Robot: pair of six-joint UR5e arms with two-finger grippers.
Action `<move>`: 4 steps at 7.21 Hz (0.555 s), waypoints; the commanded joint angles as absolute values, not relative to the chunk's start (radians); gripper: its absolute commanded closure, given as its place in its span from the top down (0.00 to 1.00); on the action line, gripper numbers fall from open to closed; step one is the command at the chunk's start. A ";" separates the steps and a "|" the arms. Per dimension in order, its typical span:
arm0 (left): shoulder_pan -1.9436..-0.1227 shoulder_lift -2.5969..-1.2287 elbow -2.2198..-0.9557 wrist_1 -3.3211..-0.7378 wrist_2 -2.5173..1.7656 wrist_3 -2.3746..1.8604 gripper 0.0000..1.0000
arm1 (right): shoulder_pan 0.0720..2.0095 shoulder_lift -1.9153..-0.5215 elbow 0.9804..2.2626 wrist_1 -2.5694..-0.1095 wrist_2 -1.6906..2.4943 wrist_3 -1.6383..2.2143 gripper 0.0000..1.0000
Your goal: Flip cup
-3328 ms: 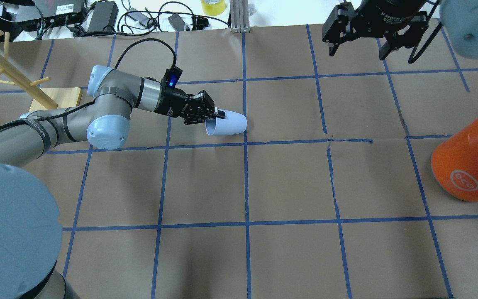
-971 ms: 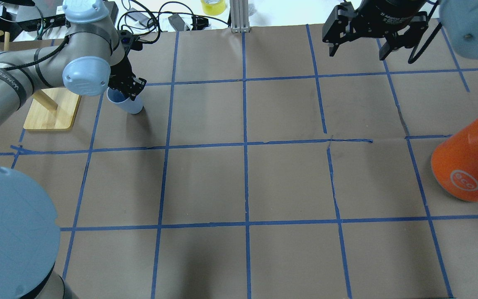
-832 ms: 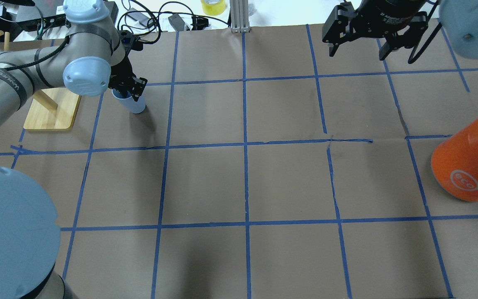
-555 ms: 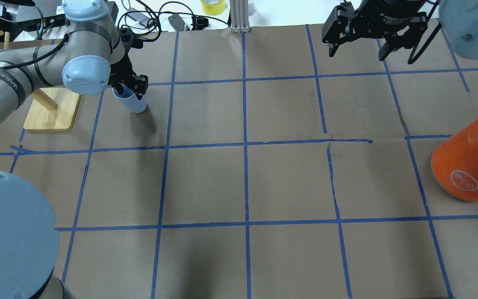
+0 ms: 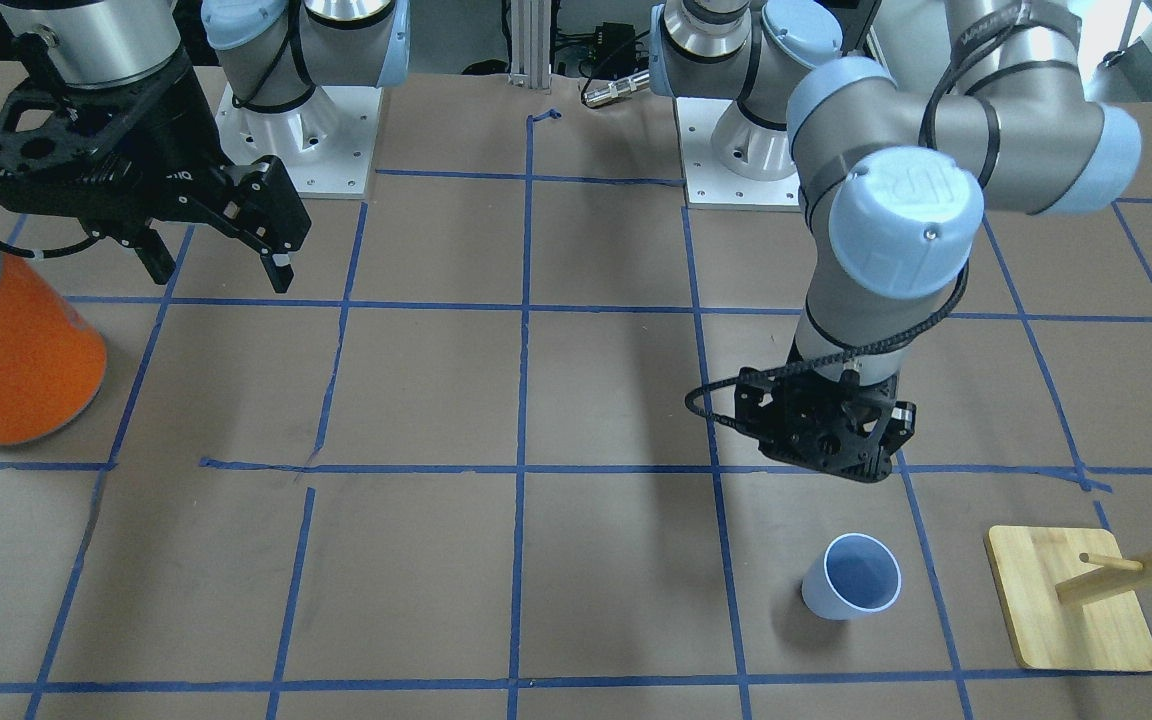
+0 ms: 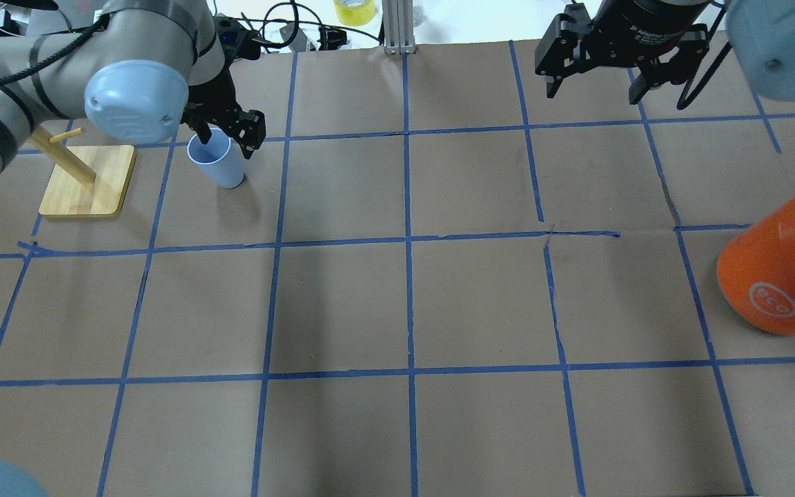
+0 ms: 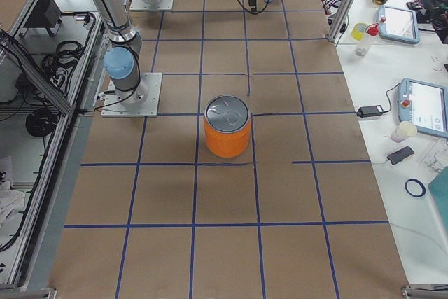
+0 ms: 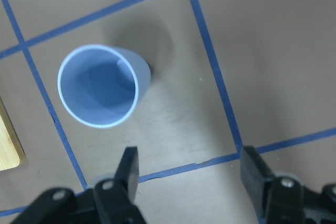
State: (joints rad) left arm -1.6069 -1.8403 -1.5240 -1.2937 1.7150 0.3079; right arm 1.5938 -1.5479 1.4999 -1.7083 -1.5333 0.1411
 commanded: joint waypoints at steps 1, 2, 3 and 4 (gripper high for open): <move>-1.615 -1.679 -1.516 -1.475 1.706 0.302 0.78 | 1.594 -1.548 1.502 -1.709 -1.532 0.141 1.00; -1.615 -1.614 -1.523 -1.559 1.700 0.299 0.80 | 1.594 -1.549 1.502 -1.709 -1.532 0.141 1.00; -1.609 -1.580 -1.520 -1.583 1.675 0.288 0.81 | 1.594 -1.548 1.502 -1.709 -1.532 0.141 1.00; -1.605 -1.565 -1.520 -1.582 1.671 0.246 0.81 | 1.592 -1.548 1.502 -1.709 -1.532 0.141 1.00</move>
